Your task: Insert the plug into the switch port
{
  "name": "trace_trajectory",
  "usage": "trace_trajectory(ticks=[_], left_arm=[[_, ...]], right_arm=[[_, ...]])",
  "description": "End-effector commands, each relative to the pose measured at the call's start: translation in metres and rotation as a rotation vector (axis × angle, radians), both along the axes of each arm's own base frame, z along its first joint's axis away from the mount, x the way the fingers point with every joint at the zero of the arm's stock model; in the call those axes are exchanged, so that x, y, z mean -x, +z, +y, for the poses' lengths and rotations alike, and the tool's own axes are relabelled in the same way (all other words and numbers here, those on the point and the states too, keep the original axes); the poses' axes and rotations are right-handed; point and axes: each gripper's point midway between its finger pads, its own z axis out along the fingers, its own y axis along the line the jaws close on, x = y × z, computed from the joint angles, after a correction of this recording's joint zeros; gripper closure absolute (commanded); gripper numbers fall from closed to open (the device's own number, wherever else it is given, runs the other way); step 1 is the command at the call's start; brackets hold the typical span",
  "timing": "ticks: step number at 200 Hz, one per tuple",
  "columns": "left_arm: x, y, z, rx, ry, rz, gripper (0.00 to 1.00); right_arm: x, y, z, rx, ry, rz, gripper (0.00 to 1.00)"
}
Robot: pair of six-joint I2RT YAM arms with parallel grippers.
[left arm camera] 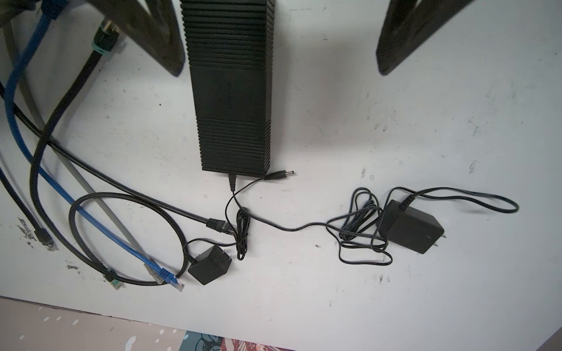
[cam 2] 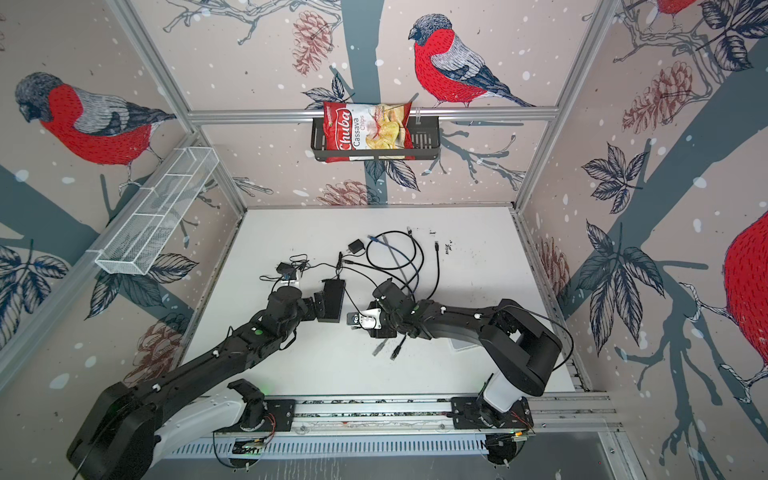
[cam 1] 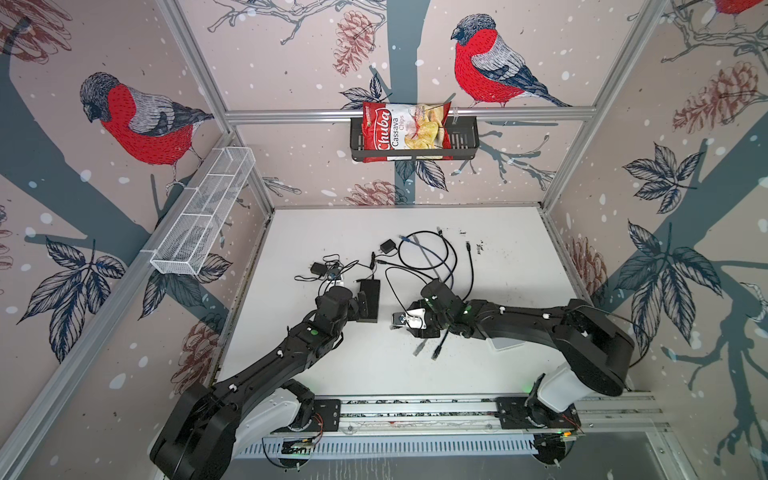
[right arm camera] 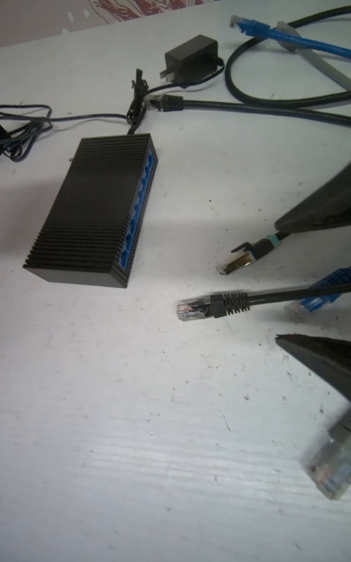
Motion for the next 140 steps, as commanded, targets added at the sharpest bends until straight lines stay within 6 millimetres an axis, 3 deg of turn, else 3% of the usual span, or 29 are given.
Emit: trace_trajectory(ticks=[1, 140], left_arm=[[0.000, 0.003, 0.007, -0.002, 0.033, -0.019, 0.03], [0.005, -0.001, 0.019, 0.001, 0.060, -0.027, 0.03]], right_arm=[[-0.004, 0.001, 0.002, 0.026, 0.024, -0.054, 0.48], [0.010, -0.034, 0.014, 0.133, 0.115, -0.001, 0.73]])
